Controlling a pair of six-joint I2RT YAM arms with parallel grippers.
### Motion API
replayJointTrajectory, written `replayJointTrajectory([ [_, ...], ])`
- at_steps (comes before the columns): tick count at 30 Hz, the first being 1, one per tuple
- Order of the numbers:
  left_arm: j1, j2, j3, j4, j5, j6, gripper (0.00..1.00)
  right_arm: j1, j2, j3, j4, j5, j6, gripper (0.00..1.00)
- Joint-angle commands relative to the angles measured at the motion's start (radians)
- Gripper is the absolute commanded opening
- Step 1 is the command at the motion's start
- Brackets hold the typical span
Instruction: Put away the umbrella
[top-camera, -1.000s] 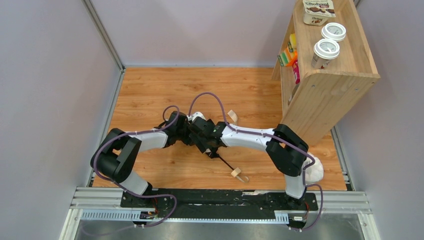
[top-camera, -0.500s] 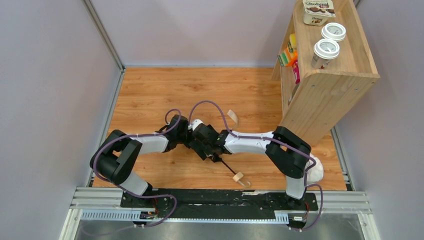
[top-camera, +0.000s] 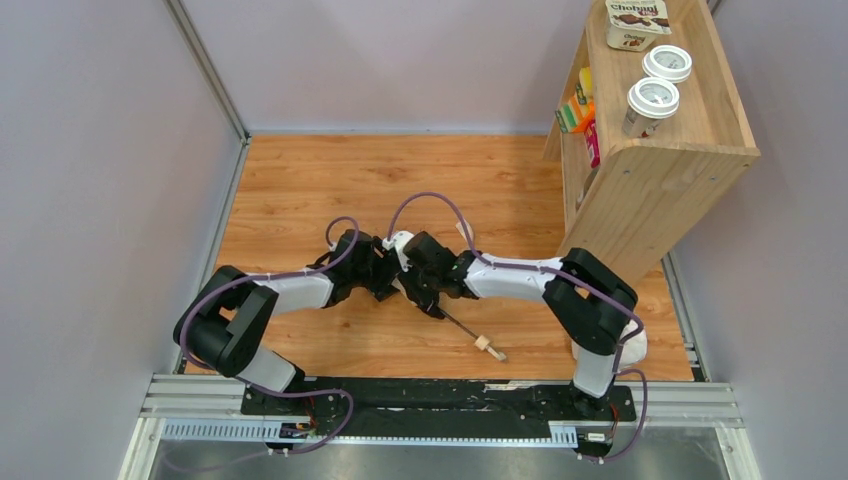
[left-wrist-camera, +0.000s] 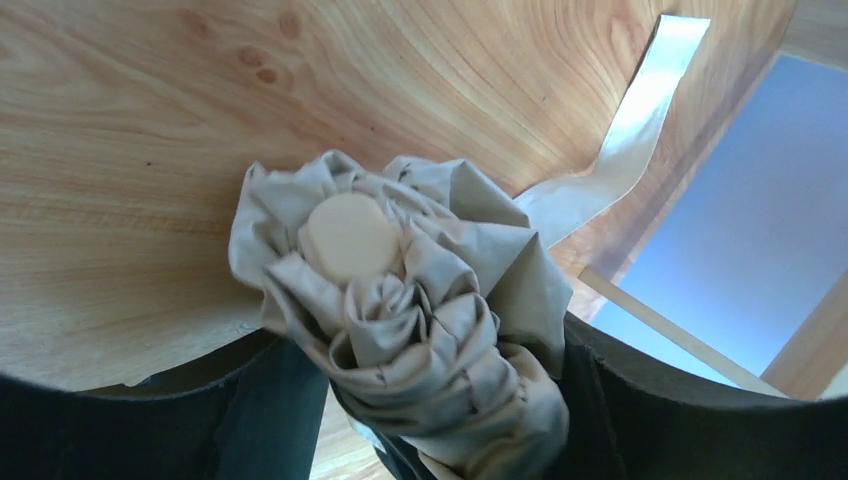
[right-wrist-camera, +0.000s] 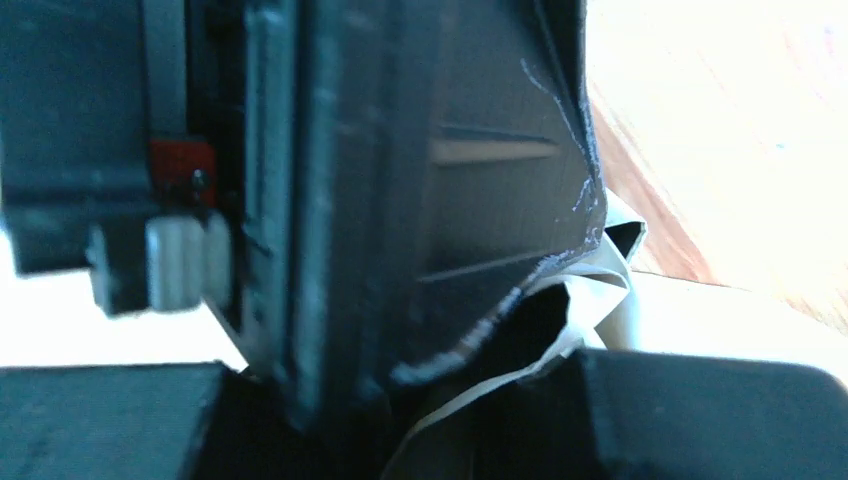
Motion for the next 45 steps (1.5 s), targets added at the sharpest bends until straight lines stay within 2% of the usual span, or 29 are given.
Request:
replayJointTrajectory([
  [1, -0.021, 0.017, -0.022, -0.106, -0.018, 0.104, 0.75, -0.152, -0.039, -0.065, 0.132, -0.498, 0.027, 0.0],
  [4, -0.031, 0.044, -0.002, -0.117, -0.012, 0.127, 0.76, -0.246, -0.014, -0.049, 0.193, -0.782, 0.1, 0.0],
  [9, -0.039, 0.075, 0.03, -0.104, -0.007, 0.136, 0.73, -0.289, 0.004, -0.024, 0.224, -1.002, 0.146, 0.0],
  [11, -0.039, 0.071, 0.025, -0.088, -0.015, 0.135, 0.61, -0.307, 0.013, -0.023, 0.275, -1.075, 0.182, 0.0],
  [12, -0.039, 0.068, 0.021, -0.074, -0.015, 0.13, 0.45, -0.314, 0.018, -0.018, 0.272, -1.103, 0.182, 0.0],
  [13, -0.039, 0.066, 0.019, -0.069, -0.018, 0.127, 0.38, -0.317, 0.019, -0.017, 0.269, -1.113, 0.183, 0.0],
  [14, -0.039, 0.065, 0.015, -0.04, -0.015, 0.128, 0.21, -0.32, 0.024, -0.017, 0.269, -1.114, 0.188, 0.0],
  [15, -0.039, 0.065, 0.018, -0.038, -0.01, 0.13, 0.16, -0.323, 0.029, -0.015, 0.264, -1.12, 0.189, 0.0],
  [16, -0.039, 0.063, 0.024, -0.041, -0.009, 0.13, 0.06, -0.323, 0.032, -0.012, 0.249, -1.105, 0.185, 0.0],
  [18, -0.039, 0.063, 0.03, -0.041, 0.002, 0.121, 0.0, -0.323, 0.023, -0.01, 0.198, -1.048, 0.177, 0.0],
  [19, -0.039, 0.058, 0.03, -0.041, 0.006, 0.109, 0.0, -0.323, 0.013, -0.004, 0.169, -0.987, 0.177, 0.03],
  [21, -0.039, 0.04, 0.028, -0.047, 0.005, 0.086, 0.0, -0.306, -0.013, 0.019, 0.045, -0.836, 0.139, 0.27],
  [23, -0.039, 0.025, 0.039, -0.104, -0.003, 0.073, 0.0, -0.253, -0.051, 0.042, -0.046, -0.589, 0.099, 0.48],
  [26, -0.041, 0.012, 0.048, -0.124, -0.004, 0.06, 0.0, -0.173, -0.083, 0.066, -0.118, -0.339, 0.061, 0.69],
  [29, -0.039, 0.011, 0.044, -0.126, -0.006, 0.047, 0.0, -0.081, -0.074, 0.106, -0.182, -0.145, 0.021, 0.81],
  [31, -0.039, 0.015, 0.041, -0.126, -0.004, 0.038, 0.0, -0.012, -0.048, 0.132, -0.211, -0.001, -0.004, 0.84],
  [35, -0.039, 0.026, 0.044, -0.121, 0.003, 0.024, 0.0, 0.085, 0.061, 0.164, -0.247, 0.283, -0.013, 0.84],
  [39, -0.039, 0.012, 0.039, -0.14, -0.006, 0.02, 0.0, 0.113, 0.104, 0.132, -0.221, 0.412, 0.05, 0.76],
  [40, -0.039, 0.003, 0.036, -0.146, -0.013, 0.02, 0.0, 0.113, 0.105, 0.122, -0.21, 0.418, 0.059, 0.69],
  [42, -0.039, -0.004, 0.03, -0.146, -0.018, 0.018, 0.0, 0.105, 0.101, 0.103, -0.189, 0.388, 0.068, 0.46],
  [43, -0.039, -0.009, 0.028, -0.144, -0.02, 0.023, 0.0, 0.101, 0.098, 0.094, -0.178, 0.369, 0.07, 0.31],
  [45, -0.039, -0.017, 0.021, -0.14, -0.02, 0.029, 0.0, 0.081, 0.086, 0.065, -0.149, 0.314, 0.076, 0.1],
])
